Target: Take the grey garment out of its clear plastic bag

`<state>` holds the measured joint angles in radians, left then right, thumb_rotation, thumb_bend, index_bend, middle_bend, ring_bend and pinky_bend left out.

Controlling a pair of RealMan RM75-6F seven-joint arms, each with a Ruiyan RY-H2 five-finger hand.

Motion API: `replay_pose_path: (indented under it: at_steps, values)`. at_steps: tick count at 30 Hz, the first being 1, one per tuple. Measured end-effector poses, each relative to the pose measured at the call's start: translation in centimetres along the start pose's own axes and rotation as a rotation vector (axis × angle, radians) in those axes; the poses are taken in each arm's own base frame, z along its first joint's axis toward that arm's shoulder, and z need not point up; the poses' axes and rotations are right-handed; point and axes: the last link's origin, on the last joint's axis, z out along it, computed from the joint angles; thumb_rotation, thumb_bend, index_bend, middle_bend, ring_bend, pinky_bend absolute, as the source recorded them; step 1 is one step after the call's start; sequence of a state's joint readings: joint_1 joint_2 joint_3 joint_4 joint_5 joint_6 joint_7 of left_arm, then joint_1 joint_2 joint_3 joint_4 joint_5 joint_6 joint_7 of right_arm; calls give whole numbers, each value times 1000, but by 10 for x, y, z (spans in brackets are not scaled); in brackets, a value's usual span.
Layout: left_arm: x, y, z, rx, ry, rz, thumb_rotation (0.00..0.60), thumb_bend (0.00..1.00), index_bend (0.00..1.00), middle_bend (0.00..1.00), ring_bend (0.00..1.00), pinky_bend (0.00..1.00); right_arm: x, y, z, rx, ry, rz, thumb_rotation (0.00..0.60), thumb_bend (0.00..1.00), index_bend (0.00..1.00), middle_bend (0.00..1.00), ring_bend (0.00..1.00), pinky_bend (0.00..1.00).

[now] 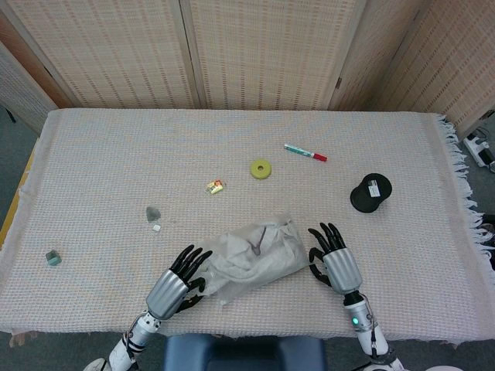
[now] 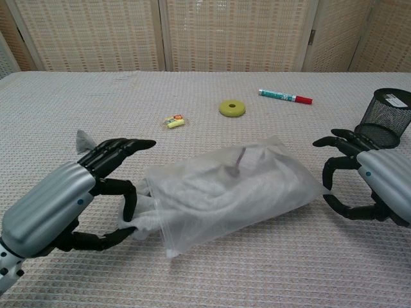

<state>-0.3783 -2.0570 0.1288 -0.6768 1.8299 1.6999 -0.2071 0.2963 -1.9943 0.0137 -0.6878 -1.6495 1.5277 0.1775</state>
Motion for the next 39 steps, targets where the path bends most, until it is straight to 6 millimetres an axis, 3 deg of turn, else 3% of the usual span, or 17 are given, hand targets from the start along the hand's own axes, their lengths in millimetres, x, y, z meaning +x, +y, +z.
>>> replay_pose_path:
  at_steps: [6, 16, 21, 23, 24, 25, 26, 28, 33, 39]
  values:
    - [21, -24, -7, -1, 19, 83, 600, 457, 674, 101, 0, 18, 19, 24, -1, -34, 20, -62, 600, 362, 720, 157, 0, 0]
    - [75, -91, -37, 120, 40, 230, 600, 457, 674, 101, 0, 18, 65, 81, -8, -147, 58, -206, 600, 361, 723, 157, 0, 0]
    - [90, -111, -50, 186, 42, 253, 600, 450, 639, 100, 0, 17, 79, 100, -16, -188, 59, -261, 600, 354, 718, 159, 0, 0]
    - [92, -116, -55, 210, 29, 245, 600, 363, 454, 68, 0, 15, 81, 103, -18, -199, 51, -253, 600, 327, 607, 130, 0, 0]
    - [92, -117, -56, 217, 21, 238, 600, 299, 344, 44, 0, 14, 81, 103, -19, -200, 46, -245, 600, 299, 470, 91, 0, 0]
    - [91, -117, -57, 223, 11, 226, 600, 221, 217, 18, 0, 13, 82, 103, -20, -199, 37, -233, 600, 257, 270, 40, 0, 0]
    - [90, -117, -58, 227, 4, 213, 600, 166, 122, 3, 0, 12, 82, 103, -21, -197, 31, -225, 600, 230, 167, 20, 0, 0]
    - [89, -114, -58, 236, -10, 173, 600, 124, 47, 0, 0, 11, 85, 101, -23, -192, 23, -204, 600, 157, 17, 0, 0, 0]
    - [91, -106, -57, 276, -57, 84, 600, 105, 34, 0, 0, 0, 97, 91, -31, -181, 17, -180, 600, 75, 0, 0, 0, 0]
    - [118, -96, -56, 436, -201, 82, 600, 126, 147, 11, 0, 0, 129, 65, -46, -212, -10, -245, 600, 76, 0, 0, 0, 0]
